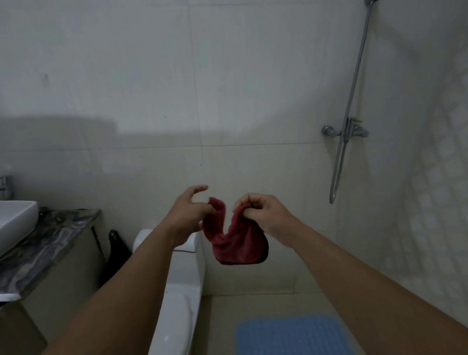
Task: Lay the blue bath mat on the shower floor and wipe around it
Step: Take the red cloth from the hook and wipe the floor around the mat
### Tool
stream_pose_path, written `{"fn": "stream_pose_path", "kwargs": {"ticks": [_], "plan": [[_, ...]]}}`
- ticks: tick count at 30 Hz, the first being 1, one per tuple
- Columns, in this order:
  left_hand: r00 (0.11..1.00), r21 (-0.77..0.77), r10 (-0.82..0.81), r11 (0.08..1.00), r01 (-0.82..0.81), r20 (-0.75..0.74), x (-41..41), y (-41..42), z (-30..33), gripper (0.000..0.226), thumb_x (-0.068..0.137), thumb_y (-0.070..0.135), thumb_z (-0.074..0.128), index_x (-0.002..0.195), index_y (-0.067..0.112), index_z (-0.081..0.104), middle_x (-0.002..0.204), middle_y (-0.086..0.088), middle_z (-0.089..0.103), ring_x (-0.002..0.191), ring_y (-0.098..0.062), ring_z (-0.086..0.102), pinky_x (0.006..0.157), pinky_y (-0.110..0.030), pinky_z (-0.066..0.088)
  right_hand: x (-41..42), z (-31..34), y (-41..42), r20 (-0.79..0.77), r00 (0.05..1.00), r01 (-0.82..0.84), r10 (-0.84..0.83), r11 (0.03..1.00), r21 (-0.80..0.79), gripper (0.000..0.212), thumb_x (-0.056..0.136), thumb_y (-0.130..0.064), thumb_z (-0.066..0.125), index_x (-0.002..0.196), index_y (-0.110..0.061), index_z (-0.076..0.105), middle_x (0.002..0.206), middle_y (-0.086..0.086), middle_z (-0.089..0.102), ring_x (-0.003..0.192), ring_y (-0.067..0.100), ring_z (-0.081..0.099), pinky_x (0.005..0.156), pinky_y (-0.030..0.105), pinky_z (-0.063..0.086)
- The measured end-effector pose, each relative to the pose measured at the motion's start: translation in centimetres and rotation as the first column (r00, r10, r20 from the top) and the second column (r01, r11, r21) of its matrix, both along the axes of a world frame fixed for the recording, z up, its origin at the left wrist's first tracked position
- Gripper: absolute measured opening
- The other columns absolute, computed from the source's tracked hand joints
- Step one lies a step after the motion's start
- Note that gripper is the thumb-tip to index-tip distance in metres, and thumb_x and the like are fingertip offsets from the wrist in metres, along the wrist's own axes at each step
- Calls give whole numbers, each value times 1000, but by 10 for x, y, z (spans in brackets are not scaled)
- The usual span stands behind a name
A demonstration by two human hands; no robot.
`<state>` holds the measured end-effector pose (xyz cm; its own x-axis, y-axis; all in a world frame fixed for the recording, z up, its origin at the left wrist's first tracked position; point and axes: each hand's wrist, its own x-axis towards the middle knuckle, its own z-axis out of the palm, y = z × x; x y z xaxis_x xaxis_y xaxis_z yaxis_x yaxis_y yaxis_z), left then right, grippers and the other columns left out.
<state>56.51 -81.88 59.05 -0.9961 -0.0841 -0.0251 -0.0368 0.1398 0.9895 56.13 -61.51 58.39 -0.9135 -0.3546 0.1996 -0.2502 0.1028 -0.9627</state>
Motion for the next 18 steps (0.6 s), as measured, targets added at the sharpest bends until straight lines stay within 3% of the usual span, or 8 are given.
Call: {"fn": "stream_pose_path", "kwargs": {"ticks": [3,5,7,9,11,18], "plan": [[958,-149,-280,947,285,59,2,18,13,51,92,1,61,134,28,53,111,-20,73,94,-27,73,73,-35,60,-12,-5,6,-40,992,122,-121,992,25,33,90,-3,69,117,-22,67,75,-1,56,75,12,59,79,25,51],[929,-214,-357,904,371,102,-3,28,16,49,92,0,60,133,27,53,115,-23,71,94,-34,73,76,-38,63,-19,-11,14,26,984,177,-178,983,53,48,87,-12,75,128,-30,55,77,-5,51,81,11,59,84,22,49],[908,-239,-400,877,418,123,-8,38,15,50,90,-3,58,130,27,52,116,-27,69,98,-39,70,90,-50,59,-23,-17,26,91,974,195,-206,974,112,42,86,-21,78,125,-21,65,96,1,66,95,17,67,96,31,54],[901,-254,-418,865,433,114,-11,48,11,51,89,-6,55,129,24,51,106,-25,69,90,-32,67,84,-44,57,-23,-19,37,147,967,191,-210,973,131,31,87,-21,77,117,-14,73,109,10,73,100,26,71,97,41,56],[900,-261,-422,862,435,108,-13,58,8,49,90,-8,54,129,21,50,99,-19,69,84,-25,65,73,-34,55,-24,-20,49,163,966,180,-200,975,127,19,87,-18,76,104,-9,76,100,11,77,97,28,73,94,40,58],[930,-243,-361,898,368,75,-34,88,-3,37,90,7,64,122,23,52,98,-15,68,84,-24,61,76,-37,47,-40,-29,83,151,963,217,-225,974,65,19,86,-15,77,97,0,72,86,9,73,80,19,68,78,32,57]]}}
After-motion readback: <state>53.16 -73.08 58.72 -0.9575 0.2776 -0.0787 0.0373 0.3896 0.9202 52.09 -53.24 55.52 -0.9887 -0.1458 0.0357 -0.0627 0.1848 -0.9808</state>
